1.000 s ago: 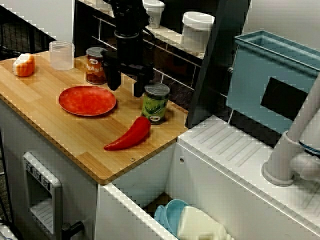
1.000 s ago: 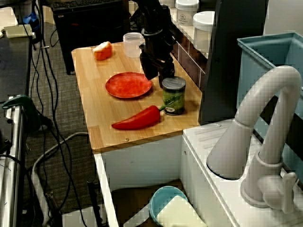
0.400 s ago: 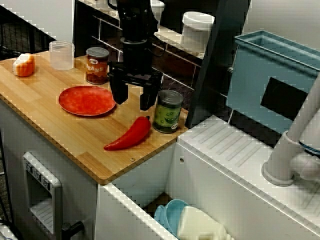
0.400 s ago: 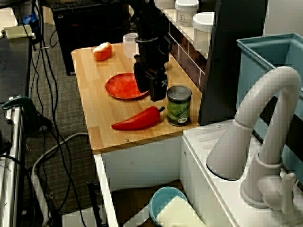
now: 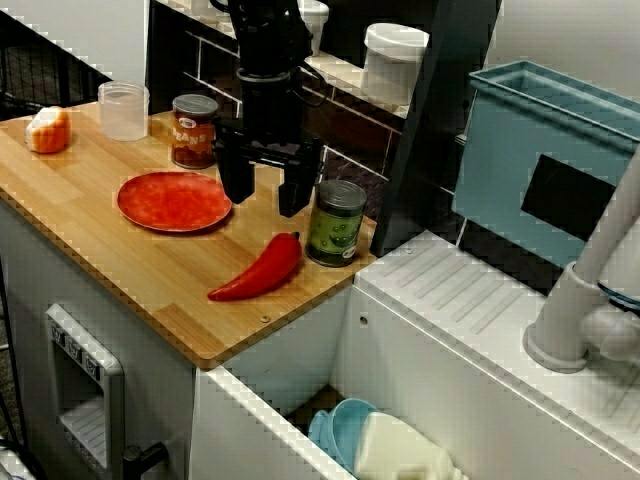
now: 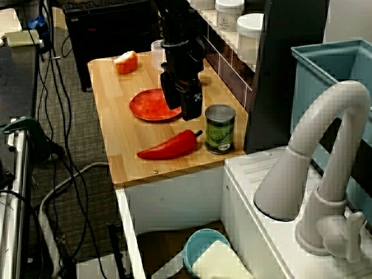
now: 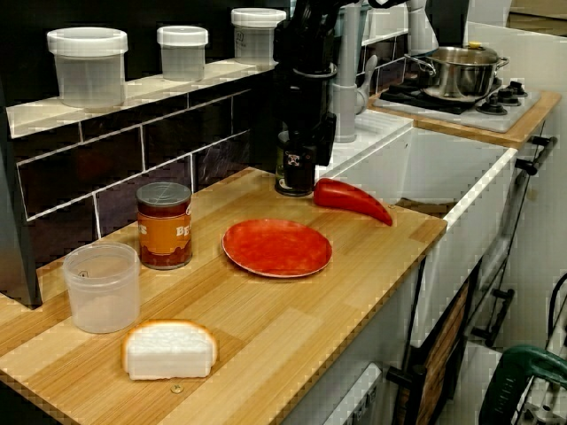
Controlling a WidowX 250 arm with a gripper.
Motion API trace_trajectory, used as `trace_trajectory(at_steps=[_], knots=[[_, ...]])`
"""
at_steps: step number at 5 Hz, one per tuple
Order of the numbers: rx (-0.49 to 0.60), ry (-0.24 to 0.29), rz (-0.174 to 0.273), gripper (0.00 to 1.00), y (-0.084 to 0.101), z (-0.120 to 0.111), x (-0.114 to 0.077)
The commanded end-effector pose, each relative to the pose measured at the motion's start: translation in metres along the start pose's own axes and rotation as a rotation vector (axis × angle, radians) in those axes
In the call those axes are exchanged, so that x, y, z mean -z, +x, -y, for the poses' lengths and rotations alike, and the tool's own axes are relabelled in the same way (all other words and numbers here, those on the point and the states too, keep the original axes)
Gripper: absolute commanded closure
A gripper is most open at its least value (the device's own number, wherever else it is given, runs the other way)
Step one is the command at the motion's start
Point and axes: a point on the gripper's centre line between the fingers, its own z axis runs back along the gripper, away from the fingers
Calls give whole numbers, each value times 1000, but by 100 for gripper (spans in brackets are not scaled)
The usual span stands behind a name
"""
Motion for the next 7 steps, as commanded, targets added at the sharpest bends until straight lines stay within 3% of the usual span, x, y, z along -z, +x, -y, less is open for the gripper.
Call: trace_trajectory(at_steps=[1,2,5,7], knots=[[3,32,151,0,27,-31,-40],[-17,33,173,0,40,-36,-41],[-6,19,170,0,46,-11,-26],[22,-17,109,0,19,14,-19]])
